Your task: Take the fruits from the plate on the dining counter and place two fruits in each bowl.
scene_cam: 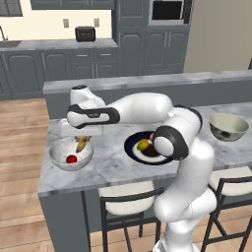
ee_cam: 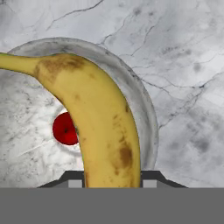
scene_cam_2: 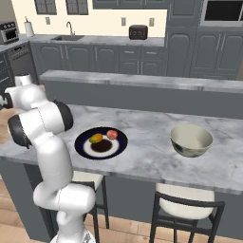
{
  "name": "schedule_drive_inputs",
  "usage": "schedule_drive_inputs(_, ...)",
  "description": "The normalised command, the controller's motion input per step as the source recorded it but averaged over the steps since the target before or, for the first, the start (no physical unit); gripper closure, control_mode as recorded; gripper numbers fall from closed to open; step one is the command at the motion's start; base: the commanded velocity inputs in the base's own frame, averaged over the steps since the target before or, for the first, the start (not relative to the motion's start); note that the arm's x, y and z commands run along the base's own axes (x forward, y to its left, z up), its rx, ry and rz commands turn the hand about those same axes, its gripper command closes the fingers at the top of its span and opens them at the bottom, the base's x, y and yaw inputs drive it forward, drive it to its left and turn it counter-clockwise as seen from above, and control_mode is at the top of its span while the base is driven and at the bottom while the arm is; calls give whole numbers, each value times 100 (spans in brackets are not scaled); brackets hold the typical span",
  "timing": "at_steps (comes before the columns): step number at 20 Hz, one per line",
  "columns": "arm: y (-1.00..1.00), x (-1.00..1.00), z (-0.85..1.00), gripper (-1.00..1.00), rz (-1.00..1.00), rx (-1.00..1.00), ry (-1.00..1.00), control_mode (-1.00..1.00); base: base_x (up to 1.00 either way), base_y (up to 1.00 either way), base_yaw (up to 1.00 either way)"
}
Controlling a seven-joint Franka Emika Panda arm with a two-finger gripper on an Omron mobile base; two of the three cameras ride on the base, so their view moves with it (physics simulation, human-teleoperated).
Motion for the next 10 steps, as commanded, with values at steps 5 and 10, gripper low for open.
schedule_drive_inputs(5, 1, 7, -50, 100, -4, -8, 1, -100, 0, 0, 0)
schedule_drive_inputs(10, 10, -1, -25, 100, 0, -4, 0, -100, 0, 0, 0)
